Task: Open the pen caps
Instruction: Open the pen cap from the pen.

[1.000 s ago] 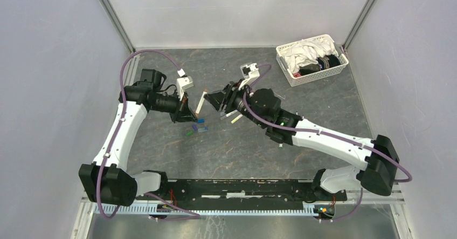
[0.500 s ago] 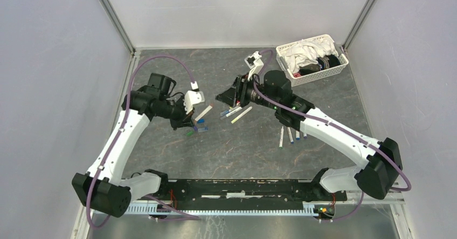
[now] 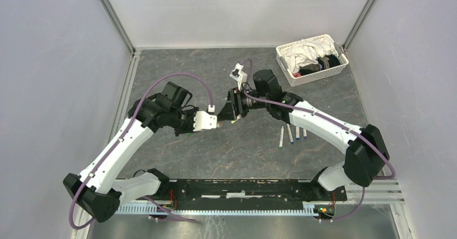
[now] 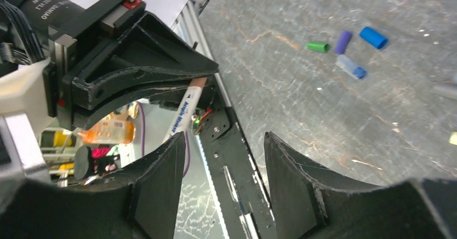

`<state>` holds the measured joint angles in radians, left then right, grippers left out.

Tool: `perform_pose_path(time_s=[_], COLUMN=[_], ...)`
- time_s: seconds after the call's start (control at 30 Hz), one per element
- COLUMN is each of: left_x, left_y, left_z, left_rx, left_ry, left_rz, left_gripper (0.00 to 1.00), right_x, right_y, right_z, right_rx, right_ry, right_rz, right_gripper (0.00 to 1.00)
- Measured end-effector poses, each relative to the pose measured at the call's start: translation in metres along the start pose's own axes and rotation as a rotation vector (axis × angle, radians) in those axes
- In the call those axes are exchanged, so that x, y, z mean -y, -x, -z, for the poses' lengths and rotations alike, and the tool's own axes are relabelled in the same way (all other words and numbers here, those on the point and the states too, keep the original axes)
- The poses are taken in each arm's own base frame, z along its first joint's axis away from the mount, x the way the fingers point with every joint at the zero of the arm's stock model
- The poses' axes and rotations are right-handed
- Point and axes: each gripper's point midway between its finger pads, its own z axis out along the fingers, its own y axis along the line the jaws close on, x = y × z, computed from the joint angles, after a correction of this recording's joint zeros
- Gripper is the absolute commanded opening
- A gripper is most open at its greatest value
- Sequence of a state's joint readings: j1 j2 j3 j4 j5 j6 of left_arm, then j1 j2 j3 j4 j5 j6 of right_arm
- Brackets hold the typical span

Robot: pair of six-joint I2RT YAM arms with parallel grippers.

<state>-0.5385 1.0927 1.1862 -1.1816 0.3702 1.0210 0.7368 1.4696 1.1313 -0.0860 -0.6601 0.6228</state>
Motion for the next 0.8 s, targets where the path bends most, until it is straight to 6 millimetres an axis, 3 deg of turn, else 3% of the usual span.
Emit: perform_pose_path(time_s=[0.37,0.6,0.7,0.8], left_x=[0.005,0.001,0.0,0.0], left_y=[0.004,0.0,-0.001,-0.001], left_z=[-0.007,-0.01,-0.011,-0.012], left_rx=[-0.091,-0.151,-0.172,-0.182], left_ry=[-0.003,0.003,0.003,0.008], left_rz=[-0.157,-0.21,-0.234,-0.245], left_gripper=[0.02,0.02,0.02,0.02], right_x=[-0.025,-0.028,-0.027,-0.028], right_y=[-0.013,-0.045,-0.059,-0.067], right_z=[-0.007,-0.026,-0.033,-0.037], right_rx=[-0.088,-0.208,-0.259,-0.295], right_ry=[0.173,0.184,0.181,0.18], right_rz=[-0.047,-0.063,-0.07,-0.07], right_gripper=[0.59,0.54,0.44,0.21])
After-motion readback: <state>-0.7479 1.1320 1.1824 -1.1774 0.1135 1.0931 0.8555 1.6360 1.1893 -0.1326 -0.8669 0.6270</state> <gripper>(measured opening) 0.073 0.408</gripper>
